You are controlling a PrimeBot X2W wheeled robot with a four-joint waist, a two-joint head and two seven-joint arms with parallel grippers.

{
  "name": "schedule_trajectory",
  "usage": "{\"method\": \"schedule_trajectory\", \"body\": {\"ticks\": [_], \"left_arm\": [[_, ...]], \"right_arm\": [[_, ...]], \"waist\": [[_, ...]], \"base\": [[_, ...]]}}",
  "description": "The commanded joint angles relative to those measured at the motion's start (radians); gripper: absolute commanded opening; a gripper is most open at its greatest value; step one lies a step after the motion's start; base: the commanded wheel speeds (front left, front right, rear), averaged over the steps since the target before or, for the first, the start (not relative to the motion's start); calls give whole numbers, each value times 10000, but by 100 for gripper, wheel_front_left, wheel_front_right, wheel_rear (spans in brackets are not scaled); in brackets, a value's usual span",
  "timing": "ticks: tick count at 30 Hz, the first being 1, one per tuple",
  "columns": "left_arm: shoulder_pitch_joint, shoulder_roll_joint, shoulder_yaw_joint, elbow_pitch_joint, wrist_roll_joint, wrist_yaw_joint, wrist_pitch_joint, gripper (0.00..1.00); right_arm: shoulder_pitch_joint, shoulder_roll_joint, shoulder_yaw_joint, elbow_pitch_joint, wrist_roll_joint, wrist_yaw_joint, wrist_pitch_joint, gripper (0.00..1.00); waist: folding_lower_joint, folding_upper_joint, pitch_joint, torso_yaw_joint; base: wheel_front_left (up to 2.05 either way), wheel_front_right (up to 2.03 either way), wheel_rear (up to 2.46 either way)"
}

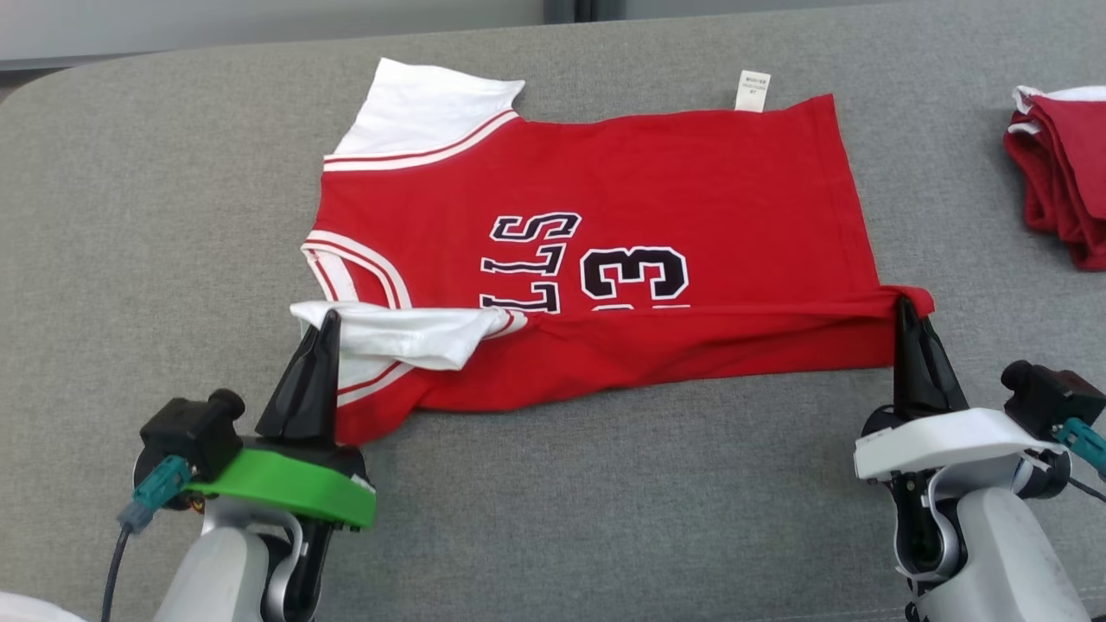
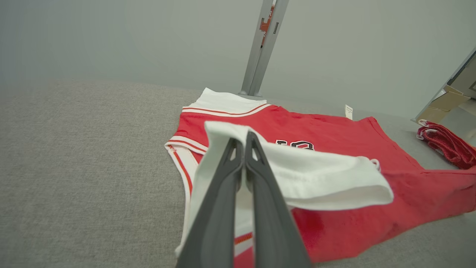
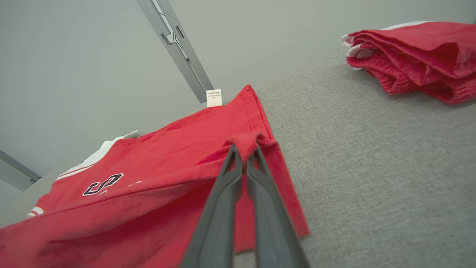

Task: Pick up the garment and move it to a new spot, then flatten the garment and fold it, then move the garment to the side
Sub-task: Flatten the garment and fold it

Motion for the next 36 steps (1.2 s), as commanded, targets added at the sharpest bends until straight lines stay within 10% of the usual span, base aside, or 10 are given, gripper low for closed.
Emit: {"method": "schedule_trajectory", "body": {"ticks": [1, 14, 16, 17, 36], "left_arm": [[-430, 71, -22, 341, 1, -49, -53, 0], [-2722, 3, -629, 3229, 23, -62, -233, 0], [-2893, -37, -572, 3382, 80, -57, -335, 49], [-2936, -56, -553, 3401, 108, -57, -371, 100], [288, 232, 269, 767, -787, 239, 668, 100]], "right_arm": [[-277, -29, 39, 164, -103, -12, -30, 0], [-1285, -31, 200, 1115, -197, -12, -30, 0], [-1364, -31, 124, 1151, -266, -12, -30, 40], [-1390, -32, 69, 1121, -293, -12, -30, 100], [-71, -24, -755, 118, -1451, -10, -30, 100]], "waist": [[1, 0, 282, -154], [1, 0, 787, -310], [1, 0, 802, -325], [1, 0, 801, -326], [1, 0, -127, 184]], "base": [[0, 0, 0], [0, 0, 0], [0, 0, 0], [0, 0, 0], [0, 0, 0]]}}
